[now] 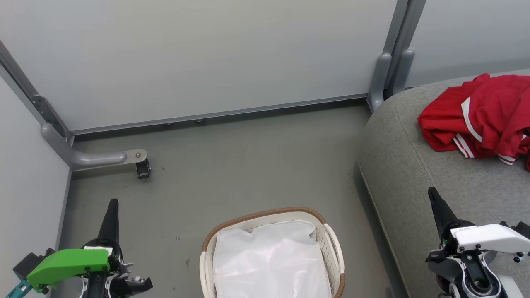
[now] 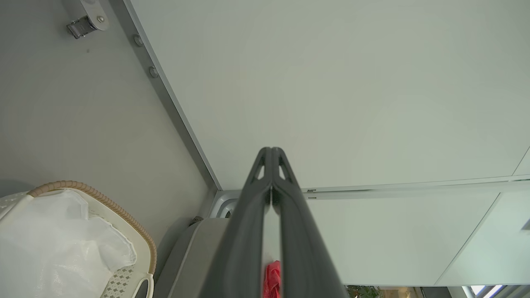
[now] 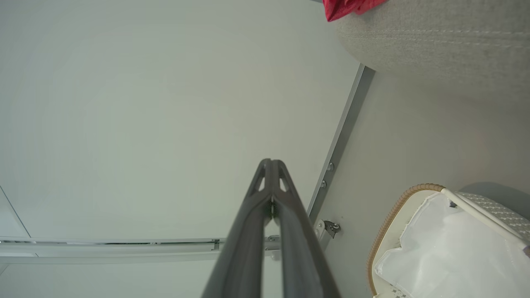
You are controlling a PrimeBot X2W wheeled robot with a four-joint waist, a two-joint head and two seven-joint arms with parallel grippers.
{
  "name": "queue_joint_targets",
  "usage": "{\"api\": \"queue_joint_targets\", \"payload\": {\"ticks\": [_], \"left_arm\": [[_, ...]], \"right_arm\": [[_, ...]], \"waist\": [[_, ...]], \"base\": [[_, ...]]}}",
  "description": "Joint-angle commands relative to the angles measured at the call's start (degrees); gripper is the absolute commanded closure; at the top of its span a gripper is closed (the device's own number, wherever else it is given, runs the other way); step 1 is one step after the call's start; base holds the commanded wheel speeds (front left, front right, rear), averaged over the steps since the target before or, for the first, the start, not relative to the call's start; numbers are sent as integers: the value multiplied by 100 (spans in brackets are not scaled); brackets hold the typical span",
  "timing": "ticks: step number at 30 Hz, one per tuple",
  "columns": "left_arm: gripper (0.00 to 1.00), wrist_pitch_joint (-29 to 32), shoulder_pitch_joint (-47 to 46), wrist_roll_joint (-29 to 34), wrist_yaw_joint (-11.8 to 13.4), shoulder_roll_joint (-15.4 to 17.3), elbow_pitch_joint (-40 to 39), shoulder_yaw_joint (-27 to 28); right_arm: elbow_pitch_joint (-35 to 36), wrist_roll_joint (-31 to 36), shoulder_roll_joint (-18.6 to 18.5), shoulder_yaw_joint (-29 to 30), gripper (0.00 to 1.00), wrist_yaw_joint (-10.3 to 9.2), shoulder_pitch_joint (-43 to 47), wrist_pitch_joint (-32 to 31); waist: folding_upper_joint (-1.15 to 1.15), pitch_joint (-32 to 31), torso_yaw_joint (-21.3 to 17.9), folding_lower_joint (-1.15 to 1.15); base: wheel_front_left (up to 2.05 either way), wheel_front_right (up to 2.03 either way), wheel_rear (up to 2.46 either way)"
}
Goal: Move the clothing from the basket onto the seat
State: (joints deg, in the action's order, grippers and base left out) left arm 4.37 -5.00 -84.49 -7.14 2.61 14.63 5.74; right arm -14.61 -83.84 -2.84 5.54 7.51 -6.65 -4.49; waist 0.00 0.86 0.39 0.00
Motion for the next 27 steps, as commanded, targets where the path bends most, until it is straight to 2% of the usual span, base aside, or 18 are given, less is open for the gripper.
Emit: {"api": "queue_joint_targets", "payload": {"ticks": [1, 19, 27], "left_arm": [[100, 40, -123, -121, -40, 42, -43, 36], [100, 219, -162, -785, -50, 45, -66, 89], [100, 239, -156, -800, -51, 46, -63, 91]], "right_arm": [[37, -126, -17, 34, 100, -3, 50, -32], [70, -832, -10, 112, 100, -2, 72, -222], [70, -866, -9, 114, 100, -2, 74, -221]], "waist": [[0, -5, -3, 0], [0, -63, -36, 0], [0, -68, -39, 0]], "base": [[0, 0, 0], [0, 0, 0], [0, 0, 0]]}}
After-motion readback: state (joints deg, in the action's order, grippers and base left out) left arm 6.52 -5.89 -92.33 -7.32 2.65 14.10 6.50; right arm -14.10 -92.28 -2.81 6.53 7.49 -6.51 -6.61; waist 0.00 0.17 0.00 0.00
